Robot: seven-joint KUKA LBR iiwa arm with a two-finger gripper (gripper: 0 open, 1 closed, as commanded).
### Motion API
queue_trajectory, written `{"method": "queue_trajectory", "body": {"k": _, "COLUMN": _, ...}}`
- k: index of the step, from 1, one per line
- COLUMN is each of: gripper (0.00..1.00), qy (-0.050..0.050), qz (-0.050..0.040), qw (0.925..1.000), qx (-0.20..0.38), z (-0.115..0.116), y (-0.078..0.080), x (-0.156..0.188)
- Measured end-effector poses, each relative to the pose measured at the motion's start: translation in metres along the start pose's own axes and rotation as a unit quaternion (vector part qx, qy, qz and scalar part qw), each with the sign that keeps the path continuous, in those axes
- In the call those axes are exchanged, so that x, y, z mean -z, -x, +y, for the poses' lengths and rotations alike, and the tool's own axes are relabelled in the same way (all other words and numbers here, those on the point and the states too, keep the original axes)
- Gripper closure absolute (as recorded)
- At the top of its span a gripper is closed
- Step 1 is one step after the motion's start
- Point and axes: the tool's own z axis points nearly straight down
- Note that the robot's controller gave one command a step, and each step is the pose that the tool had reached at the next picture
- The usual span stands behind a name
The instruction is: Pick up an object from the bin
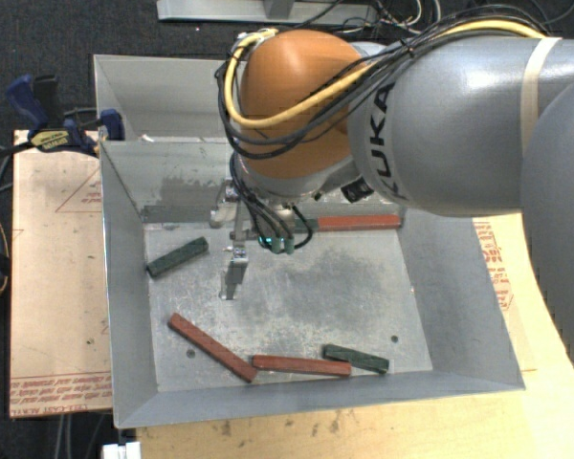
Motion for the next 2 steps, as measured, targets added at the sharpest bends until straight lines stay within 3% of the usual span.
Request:
{"method": "queue_trajectory", "body": {"k": 1, "gripper": 0.0, "qy": 0.001, "qz": -0.0039, "qw": 1.0, "qx": -0.002, "z": -0.001, "y": 0.002, "x": 0.004}}
{"method": "queue_trajectory", "body": {"k": 2, "gripper": 0.0, "qy": 0.002, "qz": -0.0086, "qw": 1.0, "qx": 0.004, "z": 0.01, "y": 0.033, "x": -0.044}}
